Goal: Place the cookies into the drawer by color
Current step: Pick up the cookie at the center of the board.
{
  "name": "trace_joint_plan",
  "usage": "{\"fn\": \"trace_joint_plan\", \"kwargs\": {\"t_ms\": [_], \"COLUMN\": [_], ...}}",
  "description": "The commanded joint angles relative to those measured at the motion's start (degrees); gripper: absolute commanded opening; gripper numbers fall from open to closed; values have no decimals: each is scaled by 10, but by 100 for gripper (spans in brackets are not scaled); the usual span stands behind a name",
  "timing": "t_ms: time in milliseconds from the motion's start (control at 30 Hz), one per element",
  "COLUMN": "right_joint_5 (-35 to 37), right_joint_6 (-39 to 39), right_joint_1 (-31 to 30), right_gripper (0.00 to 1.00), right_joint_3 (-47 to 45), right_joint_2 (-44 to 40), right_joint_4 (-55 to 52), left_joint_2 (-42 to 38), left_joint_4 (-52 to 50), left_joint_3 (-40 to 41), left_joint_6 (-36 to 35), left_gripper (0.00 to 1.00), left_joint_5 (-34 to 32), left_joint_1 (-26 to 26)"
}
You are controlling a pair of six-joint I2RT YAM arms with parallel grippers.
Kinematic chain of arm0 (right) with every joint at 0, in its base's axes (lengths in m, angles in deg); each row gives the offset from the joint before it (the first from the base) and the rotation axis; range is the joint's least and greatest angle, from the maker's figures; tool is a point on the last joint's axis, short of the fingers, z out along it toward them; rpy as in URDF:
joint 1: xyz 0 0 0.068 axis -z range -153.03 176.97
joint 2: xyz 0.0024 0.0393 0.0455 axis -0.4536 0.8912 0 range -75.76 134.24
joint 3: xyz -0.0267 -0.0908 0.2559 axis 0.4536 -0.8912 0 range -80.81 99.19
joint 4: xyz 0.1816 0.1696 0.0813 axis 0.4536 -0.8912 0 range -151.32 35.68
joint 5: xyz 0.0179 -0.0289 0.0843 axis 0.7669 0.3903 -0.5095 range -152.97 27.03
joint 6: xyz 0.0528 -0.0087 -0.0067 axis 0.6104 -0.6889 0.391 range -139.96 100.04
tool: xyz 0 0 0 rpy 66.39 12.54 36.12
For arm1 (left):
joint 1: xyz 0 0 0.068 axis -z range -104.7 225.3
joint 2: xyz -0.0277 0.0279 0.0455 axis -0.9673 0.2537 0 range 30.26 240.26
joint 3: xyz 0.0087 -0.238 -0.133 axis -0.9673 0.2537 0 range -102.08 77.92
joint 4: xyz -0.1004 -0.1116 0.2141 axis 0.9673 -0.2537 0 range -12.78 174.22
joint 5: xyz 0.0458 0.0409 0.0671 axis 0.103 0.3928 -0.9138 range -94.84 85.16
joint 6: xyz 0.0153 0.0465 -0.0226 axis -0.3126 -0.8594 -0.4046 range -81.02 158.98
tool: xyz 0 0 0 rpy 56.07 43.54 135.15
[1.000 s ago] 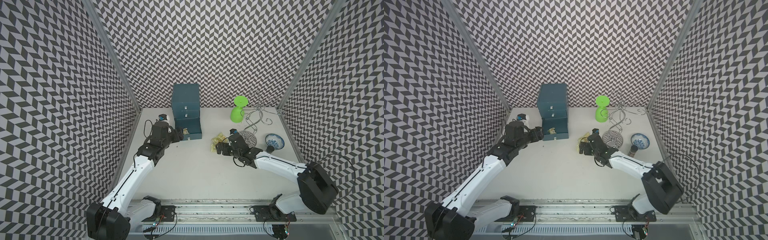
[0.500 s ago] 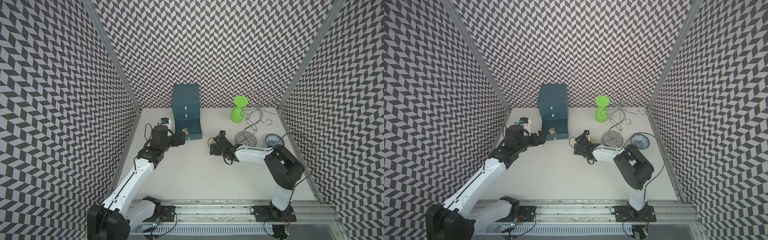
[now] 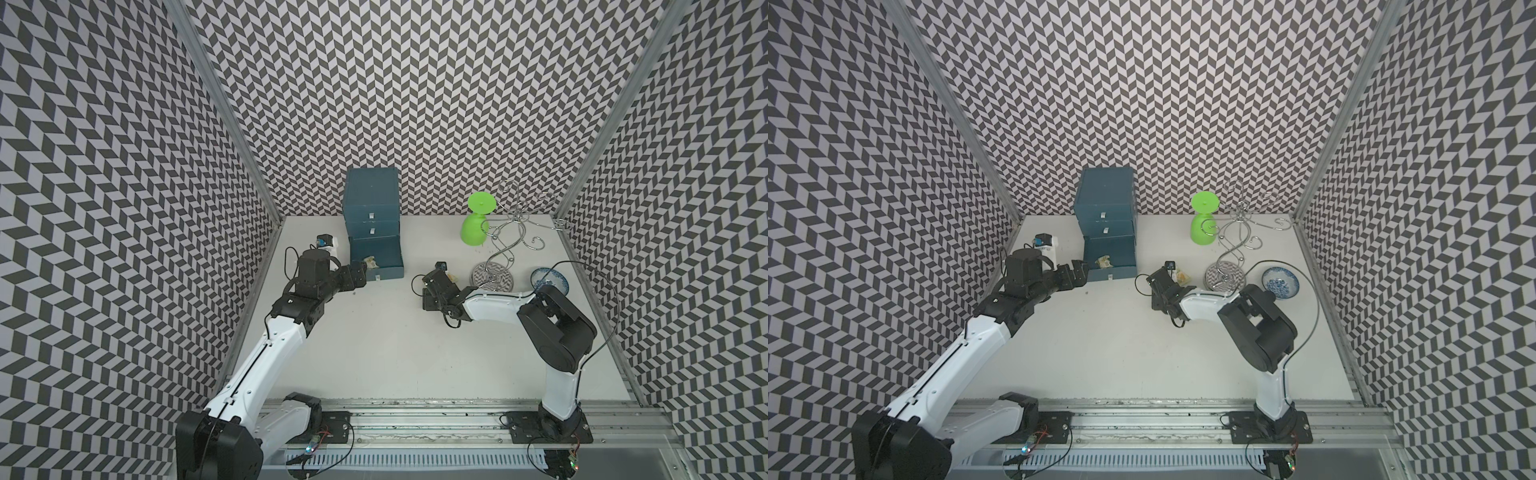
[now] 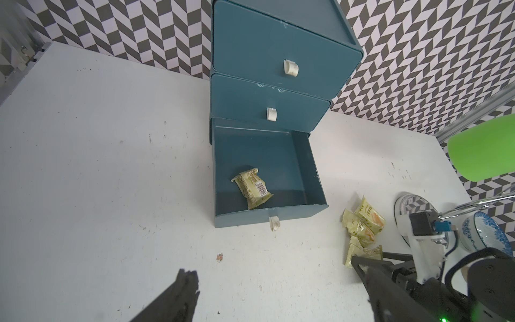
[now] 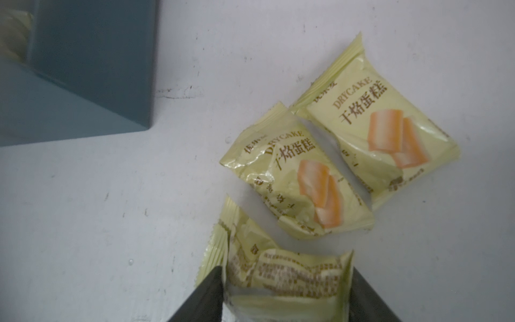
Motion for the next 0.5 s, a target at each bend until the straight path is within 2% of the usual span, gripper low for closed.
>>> {"fn": "trace_joint_plan", "kwargs": {"t_ms": [0,300,467], "right_joint_5": [-18,-25,-37], "right_joint_6": [8,-2,-4], "right_joint_1": [-5,-9,-10], "right_gripper": [62,48,46], "right_joint_3": [1,-23,-20], "right_joint_2": [16,-48,-81], "right_joint_4": [-11,4,-1], "left_joint_2": [-2,-4,-3], "left_joint_4": [15,19,23], "left_joint_3": [6,10,11], "left_joint_6": [-9,-8,-5], "left_gripper": [97,97,97], "left_joint_5": [17,34,43], "left_joint_1": [-9,-26,-36]}}
